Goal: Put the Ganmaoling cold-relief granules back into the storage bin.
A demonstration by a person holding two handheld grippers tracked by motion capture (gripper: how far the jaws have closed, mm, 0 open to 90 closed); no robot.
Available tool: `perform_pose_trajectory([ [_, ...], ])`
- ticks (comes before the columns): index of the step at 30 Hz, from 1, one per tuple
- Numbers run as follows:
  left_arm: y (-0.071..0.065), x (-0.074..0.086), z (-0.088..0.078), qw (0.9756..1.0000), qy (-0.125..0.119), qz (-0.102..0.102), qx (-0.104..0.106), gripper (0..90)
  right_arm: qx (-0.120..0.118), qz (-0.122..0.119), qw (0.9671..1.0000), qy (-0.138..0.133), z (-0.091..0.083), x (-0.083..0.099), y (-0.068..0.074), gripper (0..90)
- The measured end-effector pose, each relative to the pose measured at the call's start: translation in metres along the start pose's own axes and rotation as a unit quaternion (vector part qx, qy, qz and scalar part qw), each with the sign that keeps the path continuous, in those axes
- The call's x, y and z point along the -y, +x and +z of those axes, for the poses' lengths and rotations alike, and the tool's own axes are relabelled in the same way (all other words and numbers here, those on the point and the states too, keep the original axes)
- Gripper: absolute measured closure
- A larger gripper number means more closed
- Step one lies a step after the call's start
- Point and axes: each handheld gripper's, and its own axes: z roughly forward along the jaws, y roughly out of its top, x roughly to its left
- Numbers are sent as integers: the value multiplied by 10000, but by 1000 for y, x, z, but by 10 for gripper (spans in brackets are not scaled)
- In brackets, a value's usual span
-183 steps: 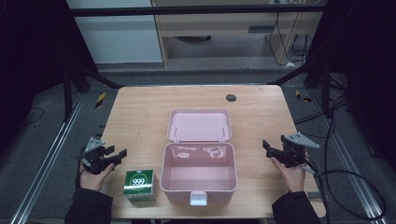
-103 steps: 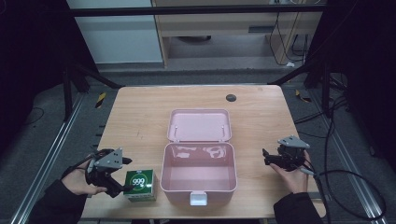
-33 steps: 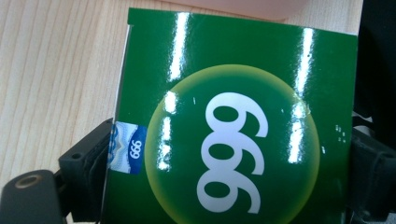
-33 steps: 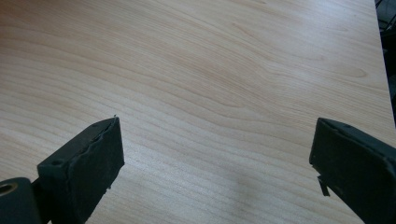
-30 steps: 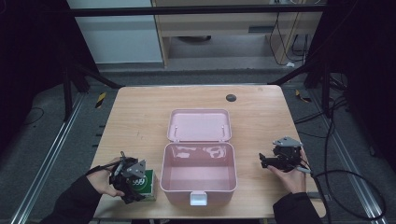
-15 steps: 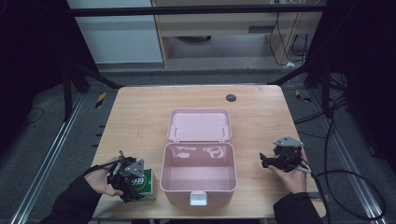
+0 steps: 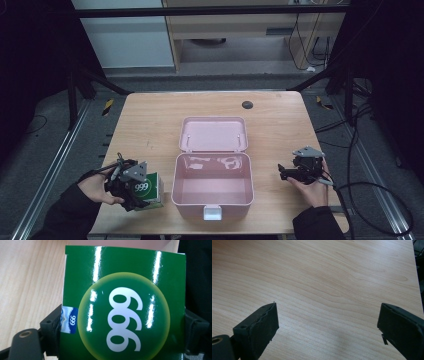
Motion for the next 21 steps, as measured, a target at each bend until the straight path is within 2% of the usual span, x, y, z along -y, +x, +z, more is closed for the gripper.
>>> perform_pose_trajectory([
  [21, 4, -14, -37, 9994, -265, 63, -199, 145, 0, -28, 10000, 17, 1, 0, 0, 39],
])
